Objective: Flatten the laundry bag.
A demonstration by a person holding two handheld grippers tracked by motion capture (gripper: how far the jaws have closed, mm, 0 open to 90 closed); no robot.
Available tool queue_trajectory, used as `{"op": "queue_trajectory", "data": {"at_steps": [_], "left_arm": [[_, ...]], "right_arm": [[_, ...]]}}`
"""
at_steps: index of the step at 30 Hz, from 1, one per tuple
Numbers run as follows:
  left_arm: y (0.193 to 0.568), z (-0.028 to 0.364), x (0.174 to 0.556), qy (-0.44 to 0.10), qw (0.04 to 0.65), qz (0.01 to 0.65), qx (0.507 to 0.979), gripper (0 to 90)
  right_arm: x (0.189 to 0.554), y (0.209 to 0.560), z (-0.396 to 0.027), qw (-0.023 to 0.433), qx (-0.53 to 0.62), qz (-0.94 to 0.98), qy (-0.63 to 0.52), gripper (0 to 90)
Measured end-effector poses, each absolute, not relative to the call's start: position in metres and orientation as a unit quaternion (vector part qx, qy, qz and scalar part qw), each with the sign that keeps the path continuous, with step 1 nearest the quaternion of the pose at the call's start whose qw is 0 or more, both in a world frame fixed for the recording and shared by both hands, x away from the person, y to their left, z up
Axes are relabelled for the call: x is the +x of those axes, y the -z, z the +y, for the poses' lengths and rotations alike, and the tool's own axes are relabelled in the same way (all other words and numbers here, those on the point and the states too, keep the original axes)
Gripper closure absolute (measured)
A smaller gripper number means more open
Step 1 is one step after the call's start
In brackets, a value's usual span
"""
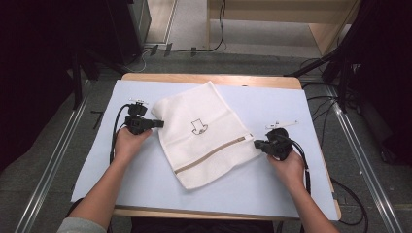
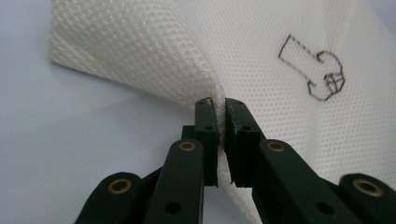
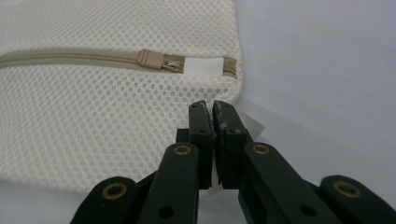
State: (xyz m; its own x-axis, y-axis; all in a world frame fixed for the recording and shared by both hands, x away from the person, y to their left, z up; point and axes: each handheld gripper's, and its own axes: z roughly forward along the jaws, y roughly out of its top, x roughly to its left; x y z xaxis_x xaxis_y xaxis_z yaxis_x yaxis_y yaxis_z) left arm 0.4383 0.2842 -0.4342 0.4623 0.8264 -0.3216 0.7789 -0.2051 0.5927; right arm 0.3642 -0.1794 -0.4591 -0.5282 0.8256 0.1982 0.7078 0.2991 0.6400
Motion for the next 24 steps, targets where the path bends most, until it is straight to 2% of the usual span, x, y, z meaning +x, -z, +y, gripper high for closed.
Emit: {"op": "queue_trajectory", "data": {"at_steps": [10,24], "left_arm": [[0.433,0.276,0.471,-0.027,0.383,0.513,0.767,85.0],[0.439,0.27,0.484,-0.02,0.38,0.507,0.773,83.3]], "right_arm": [[0.327,0.458,-0.157,0.063,0.445,0.821,-0.352,88.6],[0.296,0.461,-0.115,0.057,0.396,0.849,-0.345,87.9]]}}
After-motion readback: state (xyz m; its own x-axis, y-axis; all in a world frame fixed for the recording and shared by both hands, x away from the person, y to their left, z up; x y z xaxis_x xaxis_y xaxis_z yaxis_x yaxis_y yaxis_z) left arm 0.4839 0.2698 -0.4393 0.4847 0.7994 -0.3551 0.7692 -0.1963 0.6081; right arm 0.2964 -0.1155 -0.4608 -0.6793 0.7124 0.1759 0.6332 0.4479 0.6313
